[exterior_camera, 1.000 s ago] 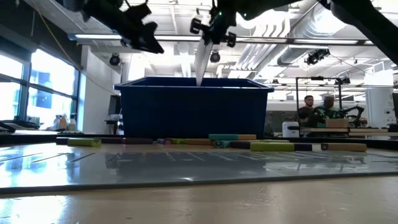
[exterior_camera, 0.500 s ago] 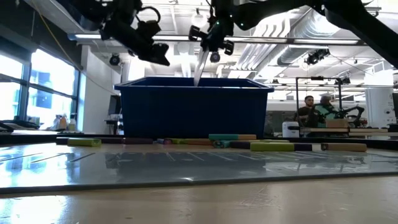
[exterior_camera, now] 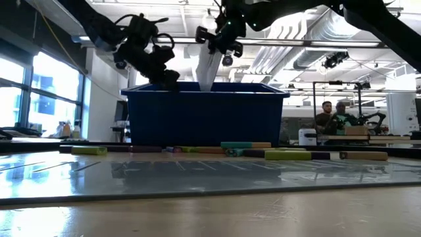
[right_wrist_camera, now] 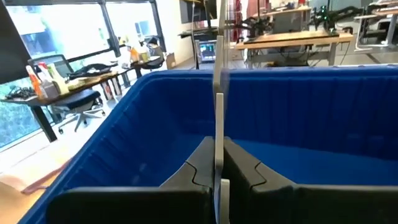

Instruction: Sort blocks

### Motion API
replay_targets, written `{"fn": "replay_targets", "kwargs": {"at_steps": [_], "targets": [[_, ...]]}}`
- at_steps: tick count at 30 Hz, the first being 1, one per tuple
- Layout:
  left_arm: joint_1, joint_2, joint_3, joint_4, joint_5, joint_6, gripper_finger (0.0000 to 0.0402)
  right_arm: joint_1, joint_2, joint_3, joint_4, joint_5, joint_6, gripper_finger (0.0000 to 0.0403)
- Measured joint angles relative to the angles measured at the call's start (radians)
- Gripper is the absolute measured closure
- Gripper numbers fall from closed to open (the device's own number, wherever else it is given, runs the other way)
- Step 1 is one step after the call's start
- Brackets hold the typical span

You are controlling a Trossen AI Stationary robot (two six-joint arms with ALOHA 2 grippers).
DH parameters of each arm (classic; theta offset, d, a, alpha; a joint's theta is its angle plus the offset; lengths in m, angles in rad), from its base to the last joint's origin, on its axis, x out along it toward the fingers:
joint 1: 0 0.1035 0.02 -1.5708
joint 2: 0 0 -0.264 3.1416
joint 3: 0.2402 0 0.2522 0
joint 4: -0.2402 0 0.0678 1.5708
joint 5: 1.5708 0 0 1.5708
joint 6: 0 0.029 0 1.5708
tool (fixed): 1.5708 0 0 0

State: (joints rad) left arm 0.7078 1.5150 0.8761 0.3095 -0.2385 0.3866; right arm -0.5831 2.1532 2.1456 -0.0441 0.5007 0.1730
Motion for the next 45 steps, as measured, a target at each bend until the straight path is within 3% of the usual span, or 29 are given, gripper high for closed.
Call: {"fn": "replay_targets", "kwargs": {"at_steps": [11, 21, 26, 35, 42, 45], "targets": [[-0.028, -0.002, 0.001, -0.135, 0.08, -0.018, 0.0255, -0.011, 0.0, 0.0, 0.064, -0.001, -0.014, 0.0403], [-0.037, -0.012, -0.001, -0.162, 0.087, 0.012, 0.0254, -0.003, 0.0, 0.0, 0.046, 0.003, -0.016, 0.0403], [-0.039, -0.045, 0.017, -0.208, 0.147, 0.036, 0.0254, -0.004, 0.0, 0.0, 0.04, 0.001, -0.017, 0.0403], [0.053, -0.029, 0.254, -0.604, 0.343, 0.156, 0.0254, 0.001, 0.0, 0.0, 0.015, -0.016, -0.017, 0.0403], [0.105, -0.029, 0.37, -0.68, 0.345, 0.192, 0.0248, 0.002, 0.0, 0.0, 0.02, -0.003, 0.002, 0.0403], [0.122, -0.026, 0.37, -0.711, 0.41, 0.191, 0.024, 0.002, 0.0, 0.0, 0.025, -0.001, 0.001, 0.0403]]}}
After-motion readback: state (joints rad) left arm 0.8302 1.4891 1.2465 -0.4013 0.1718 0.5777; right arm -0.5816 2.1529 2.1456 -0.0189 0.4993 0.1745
